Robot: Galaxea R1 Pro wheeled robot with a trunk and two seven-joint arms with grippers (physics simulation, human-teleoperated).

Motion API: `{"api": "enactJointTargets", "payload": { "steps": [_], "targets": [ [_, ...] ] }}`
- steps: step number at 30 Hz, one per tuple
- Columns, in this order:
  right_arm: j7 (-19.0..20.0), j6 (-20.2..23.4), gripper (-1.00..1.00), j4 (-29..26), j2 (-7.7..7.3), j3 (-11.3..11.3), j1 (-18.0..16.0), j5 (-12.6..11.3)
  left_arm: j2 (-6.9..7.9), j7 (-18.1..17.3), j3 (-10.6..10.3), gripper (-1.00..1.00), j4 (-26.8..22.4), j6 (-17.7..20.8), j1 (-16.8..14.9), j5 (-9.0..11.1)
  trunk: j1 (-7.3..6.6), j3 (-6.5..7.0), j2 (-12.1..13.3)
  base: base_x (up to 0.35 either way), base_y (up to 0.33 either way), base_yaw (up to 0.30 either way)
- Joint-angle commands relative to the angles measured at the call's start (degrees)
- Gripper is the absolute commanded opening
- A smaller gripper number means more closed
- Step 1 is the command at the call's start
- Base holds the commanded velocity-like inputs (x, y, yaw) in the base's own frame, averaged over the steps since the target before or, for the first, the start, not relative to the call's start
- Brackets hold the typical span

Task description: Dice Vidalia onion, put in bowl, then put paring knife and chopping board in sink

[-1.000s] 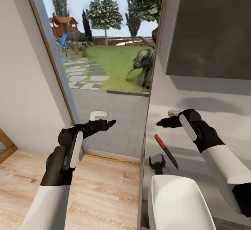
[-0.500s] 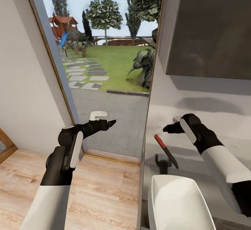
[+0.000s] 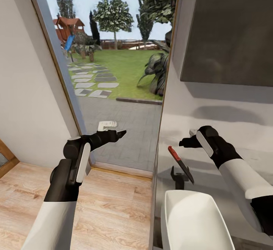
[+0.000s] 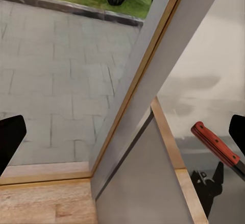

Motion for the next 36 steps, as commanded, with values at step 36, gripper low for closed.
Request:
{"api": "enactJointTargets", "payload": {
  "steps": [36],
  "targets": [
    [-0.5,0.1,1.0,0.0,0.49,0.3,-0.1,-0.7,-0.03,-0.1,0.1,1.0,0.0,0.4,-0.1,0.1,0.04,-0.13,-0.1,0.0,0.0,0.0]
  ]
}}
